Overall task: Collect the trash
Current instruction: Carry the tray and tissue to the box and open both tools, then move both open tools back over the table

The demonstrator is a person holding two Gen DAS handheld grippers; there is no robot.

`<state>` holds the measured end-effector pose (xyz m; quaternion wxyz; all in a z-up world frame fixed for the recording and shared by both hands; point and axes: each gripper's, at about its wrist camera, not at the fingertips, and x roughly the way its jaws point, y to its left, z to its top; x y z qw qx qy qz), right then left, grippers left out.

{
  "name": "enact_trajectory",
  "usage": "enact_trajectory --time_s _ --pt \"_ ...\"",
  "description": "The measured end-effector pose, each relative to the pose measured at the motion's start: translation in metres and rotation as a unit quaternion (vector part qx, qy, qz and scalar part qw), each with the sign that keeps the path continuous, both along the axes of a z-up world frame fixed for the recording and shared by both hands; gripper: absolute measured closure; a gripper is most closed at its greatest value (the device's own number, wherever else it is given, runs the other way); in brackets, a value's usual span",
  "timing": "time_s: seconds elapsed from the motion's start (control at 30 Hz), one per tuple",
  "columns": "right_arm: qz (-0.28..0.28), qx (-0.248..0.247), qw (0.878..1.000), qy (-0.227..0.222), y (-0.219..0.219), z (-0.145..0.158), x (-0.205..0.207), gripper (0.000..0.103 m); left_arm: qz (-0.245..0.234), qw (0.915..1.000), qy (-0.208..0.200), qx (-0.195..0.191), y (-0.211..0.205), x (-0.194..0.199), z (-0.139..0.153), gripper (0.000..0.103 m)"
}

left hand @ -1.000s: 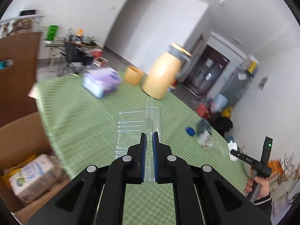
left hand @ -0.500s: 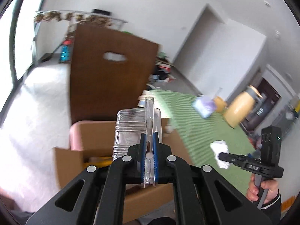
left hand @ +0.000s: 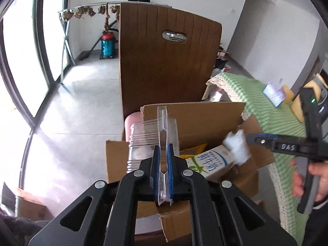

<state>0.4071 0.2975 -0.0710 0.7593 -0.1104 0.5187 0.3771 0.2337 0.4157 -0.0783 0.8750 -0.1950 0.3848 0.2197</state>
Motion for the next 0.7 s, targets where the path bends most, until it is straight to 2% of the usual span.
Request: enact_trajectory --time_s 0.07,0.27,0.33,0.4,0.47,0.53,0.63,0.7 --pt "-0.007 0.001 1.000 -0.006 -0.003 0.002 0.002 0.043 0.005 0.9998 0.018 0.003 -0.004 0.007 -0.006 0.097" --pt "-0.017 0.019 1.000 -0.001 -0.014 0.006 -0.002 0.041 0.008 0.9981 0.058 0.019 -0.035 0.035 -0.027 0.093" --pt "-0.018 0.020 1.000 0.001 -0.018 0.003 -0.001 0.041 -0.009 0.9976 0.067 0.017 -0.045 0.045 -0.030 0.075" --pt "-0.022 0.022 1.000 0.003 -0.022 0.003 -0.001 0.041 -0.015 0.9981 0.059 -0.004 -0.048 0.049 -0.030 0.059" --pt "-0.028 0.023 0.999 0.001 -0.030 0.006 -0.001 0.041 -0.013 0.9982 0.037 -0.047 -0.042 0.047 -0.025 0.056" --pt "-0.031 0.026 0.999 0.001 -0.036 0.008 -0.002 0.041 -0.007 0.9976 0.018 -0.067 -0.035 0.044 -0.016 0.051" --pt "-0.037 0.032 0.999 -0.002 -0.045 0.014 -0.002 0.040 -0.006 0.9982 -0.006 -0.060 -0.025 0.036 -0.001 0.046" --pt "-0.040 0.035 0.999 -0.002 -0.049 0.016 -0.002 0.040 -0.002 0.9988 -0.008 -0.048 -0.021 0.033 0.002 0.044"
